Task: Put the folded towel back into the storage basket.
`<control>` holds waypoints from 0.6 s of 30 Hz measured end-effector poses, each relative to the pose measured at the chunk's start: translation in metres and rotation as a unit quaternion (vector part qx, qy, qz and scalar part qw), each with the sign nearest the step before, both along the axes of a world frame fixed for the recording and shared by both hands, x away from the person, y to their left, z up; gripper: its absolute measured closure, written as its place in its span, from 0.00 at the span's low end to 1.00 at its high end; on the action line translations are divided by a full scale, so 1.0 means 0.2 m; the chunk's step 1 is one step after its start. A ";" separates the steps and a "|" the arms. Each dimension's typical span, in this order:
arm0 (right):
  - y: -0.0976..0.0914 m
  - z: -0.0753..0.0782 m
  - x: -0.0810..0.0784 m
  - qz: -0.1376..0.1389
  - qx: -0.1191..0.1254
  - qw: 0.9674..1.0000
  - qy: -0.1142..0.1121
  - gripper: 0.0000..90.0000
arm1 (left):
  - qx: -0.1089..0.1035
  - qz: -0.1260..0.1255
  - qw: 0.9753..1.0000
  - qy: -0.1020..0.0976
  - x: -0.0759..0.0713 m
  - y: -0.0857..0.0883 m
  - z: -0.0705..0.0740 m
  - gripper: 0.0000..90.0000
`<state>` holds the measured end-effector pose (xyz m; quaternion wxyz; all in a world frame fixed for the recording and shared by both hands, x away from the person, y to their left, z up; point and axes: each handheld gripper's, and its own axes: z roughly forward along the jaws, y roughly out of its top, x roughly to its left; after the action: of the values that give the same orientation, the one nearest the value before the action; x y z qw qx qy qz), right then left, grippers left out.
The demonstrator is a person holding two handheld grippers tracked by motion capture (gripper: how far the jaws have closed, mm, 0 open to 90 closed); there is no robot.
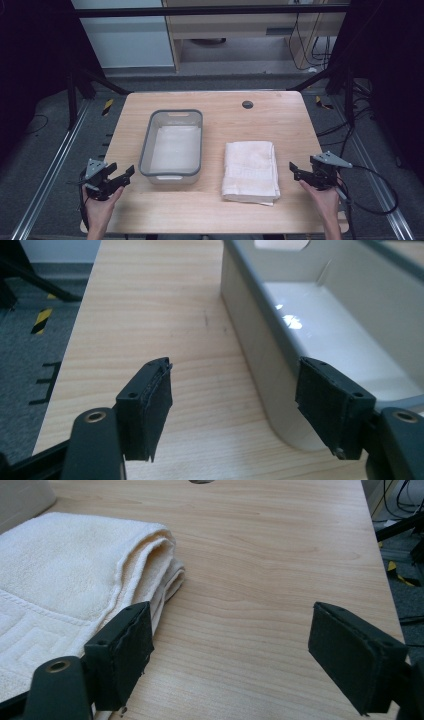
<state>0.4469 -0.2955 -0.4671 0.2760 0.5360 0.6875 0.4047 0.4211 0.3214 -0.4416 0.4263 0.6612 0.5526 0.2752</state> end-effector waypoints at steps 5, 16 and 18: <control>0.00 0.04 -0.02 0.007 0.001 1.000 -0.013 0.21 | -0.009 -0.008 1.000 -0.019 -0.03 -0.03 0.05 0.36; 0.02 0.11 -0.04 0.020 0.020 0.999 -0.020 0.21 | -0.017 -0.049 0.998 -0.045 -0.08 -0.19 0.15 0.36; 0.02 0.12 -0.04 0.023 0.022 0.999 -0.019 0.20 | -0.015 -0.057 0.997 -0.048 -0.09 -0.24 0.16 0.36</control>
<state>0.4387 -0.2912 -0.4438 0.2684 0.5183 0.6851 0.4358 0.4025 0.2737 -0.4093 0.4770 0.6716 0.4966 0.2736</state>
